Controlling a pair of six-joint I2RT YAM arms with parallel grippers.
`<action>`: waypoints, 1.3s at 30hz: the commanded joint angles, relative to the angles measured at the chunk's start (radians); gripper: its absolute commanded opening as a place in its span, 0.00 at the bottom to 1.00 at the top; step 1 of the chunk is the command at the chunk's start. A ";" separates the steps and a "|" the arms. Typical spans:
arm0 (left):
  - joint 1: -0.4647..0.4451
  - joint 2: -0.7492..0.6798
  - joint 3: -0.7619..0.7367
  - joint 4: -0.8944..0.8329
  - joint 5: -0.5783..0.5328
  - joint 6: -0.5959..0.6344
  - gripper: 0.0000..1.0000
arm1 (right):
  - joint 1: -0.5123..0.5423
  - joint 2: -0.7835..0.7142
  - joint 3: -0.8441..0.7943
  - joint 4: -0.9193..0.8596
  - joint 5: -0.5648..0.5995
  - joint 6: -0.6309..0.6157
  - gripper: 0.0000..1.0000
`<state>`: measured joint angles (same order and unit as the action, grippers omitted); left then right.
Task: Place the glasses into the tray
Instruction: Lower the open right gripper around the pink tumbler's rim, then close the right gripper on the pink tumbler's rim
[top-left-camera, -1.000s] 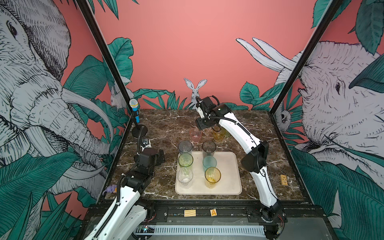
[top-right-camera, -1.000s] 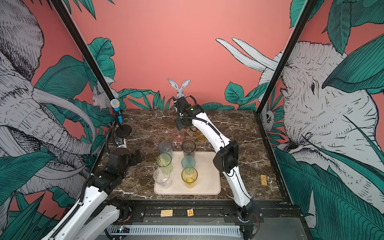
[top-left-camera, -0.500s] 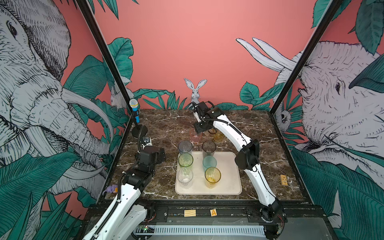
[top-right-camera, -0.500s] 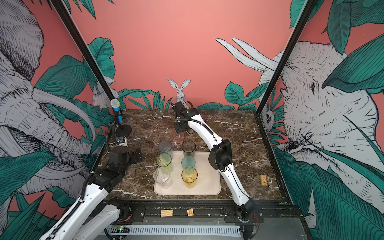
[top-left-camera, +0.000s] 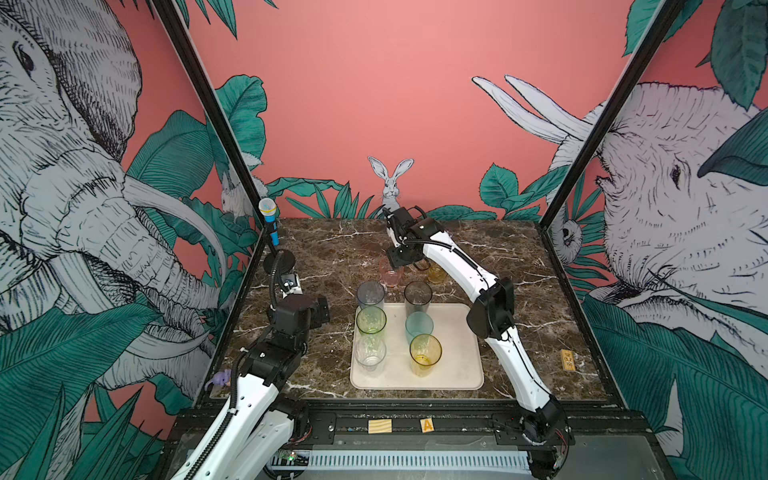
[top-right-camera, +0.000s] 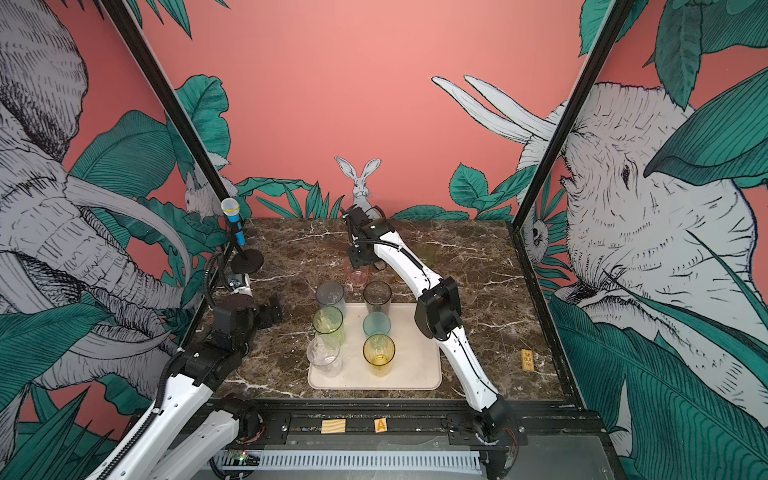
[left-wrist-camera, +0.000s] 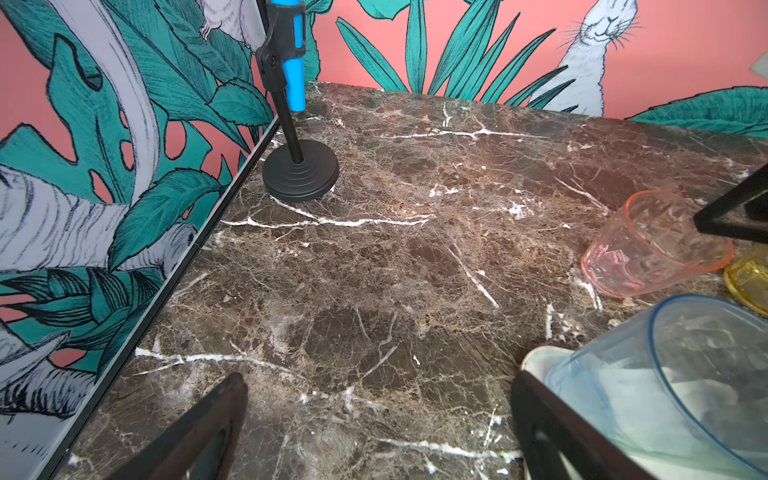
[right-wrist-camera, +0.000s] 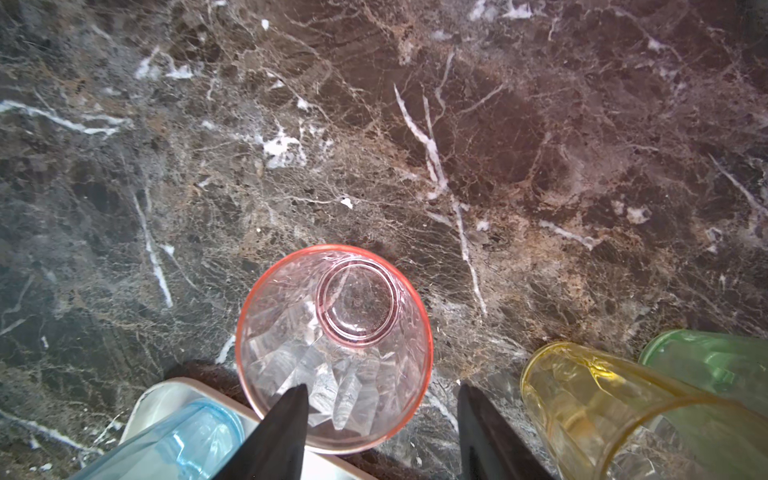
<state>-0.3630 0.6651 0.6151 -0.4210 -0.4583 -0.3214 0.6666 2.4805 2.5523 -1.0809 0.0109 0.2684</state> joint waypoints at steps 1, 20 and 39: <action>0.004 -0.018 -0.003 -0.016 -0.008 0.001 0.99 | -0.005 0.015 -0.004 0.011 0.018 0.015 0.59; 0.004 0.002 -0.012 0.007 0.005 0.002 0.99 | -0.012 0.055 -0.009 0.034 0.049 0.034 0.41; 0.004 0.034 -0.009 0.027 0.025 0.000 0.99 | -0.022 0.079 -0.010 0.046 0.029 0.037 0.04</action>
<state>-0.3630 0.6949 0.6125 -0.4168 -0.4416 -0.3206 0.6518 2.5423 2.5515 -1.0412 0.0410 0.3035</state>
